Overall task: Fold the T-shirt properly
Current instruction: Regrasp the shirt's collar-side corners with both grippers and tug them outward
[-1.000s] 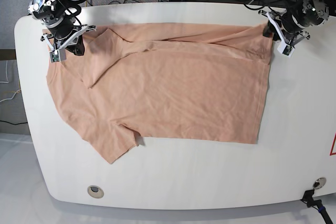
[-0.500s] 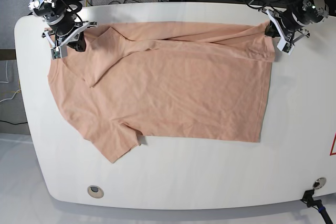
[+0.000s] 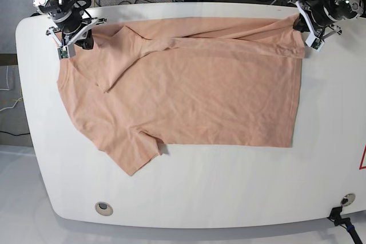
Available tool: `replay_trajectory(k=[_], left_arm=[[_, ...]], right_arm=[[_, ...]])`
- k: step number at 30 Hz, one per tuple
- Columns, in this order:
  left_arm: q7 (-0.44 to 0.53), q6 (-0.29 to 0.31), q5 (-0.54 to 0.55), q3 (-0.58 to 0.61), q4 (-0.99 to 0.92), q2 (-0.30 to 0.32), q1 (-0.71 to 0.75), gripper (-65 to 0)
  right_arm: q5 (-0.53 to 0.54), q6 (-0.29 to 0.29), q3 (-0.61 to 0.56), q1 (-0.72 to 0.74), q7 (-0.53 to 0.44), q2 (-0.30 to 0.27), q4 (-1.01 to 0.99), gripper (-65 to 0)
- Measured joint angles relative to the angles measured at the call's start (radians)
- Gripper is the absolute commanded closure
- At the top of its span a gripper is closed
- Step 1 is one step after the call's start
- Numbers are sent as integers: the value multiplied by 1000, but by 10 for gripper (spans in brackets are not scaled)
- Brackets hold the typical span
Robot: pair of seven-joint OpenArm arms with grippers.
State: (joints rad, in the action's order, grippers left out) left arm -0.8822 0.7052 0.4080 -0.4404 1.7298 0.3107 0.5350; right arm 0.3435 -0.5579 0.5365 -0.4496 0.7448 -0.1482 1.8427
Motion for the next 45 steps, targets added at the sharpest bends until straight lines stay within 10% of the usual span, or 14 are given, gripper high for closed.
replay_trajectory(k=[11, 24, 28, 38, 45], left_arm=[[-3, 0, -1, 0, 0, 0, -2, 0], [-6, 0, -5, 0, 0, 0, -3, 0], [-6, 0, -4, 0, 0, 0, -3, 0], [-8, 3, -7, 3, -1, 19, -3, 0], [-10, 3, -8, 3, -1, 19, -3, 0]], right_arm=[[-71, -30, 170, 44, 0, 3, -5, -448], [-72, -131, 336, 73, 1, 4, -185, -455], [-71, -135, 343, 72, 0, 4, -183, -417], [-70, -135, 339, 72, 0, 8, -183, -60], [-67, -139, 339, 70, -1, 32, -183, 0]])
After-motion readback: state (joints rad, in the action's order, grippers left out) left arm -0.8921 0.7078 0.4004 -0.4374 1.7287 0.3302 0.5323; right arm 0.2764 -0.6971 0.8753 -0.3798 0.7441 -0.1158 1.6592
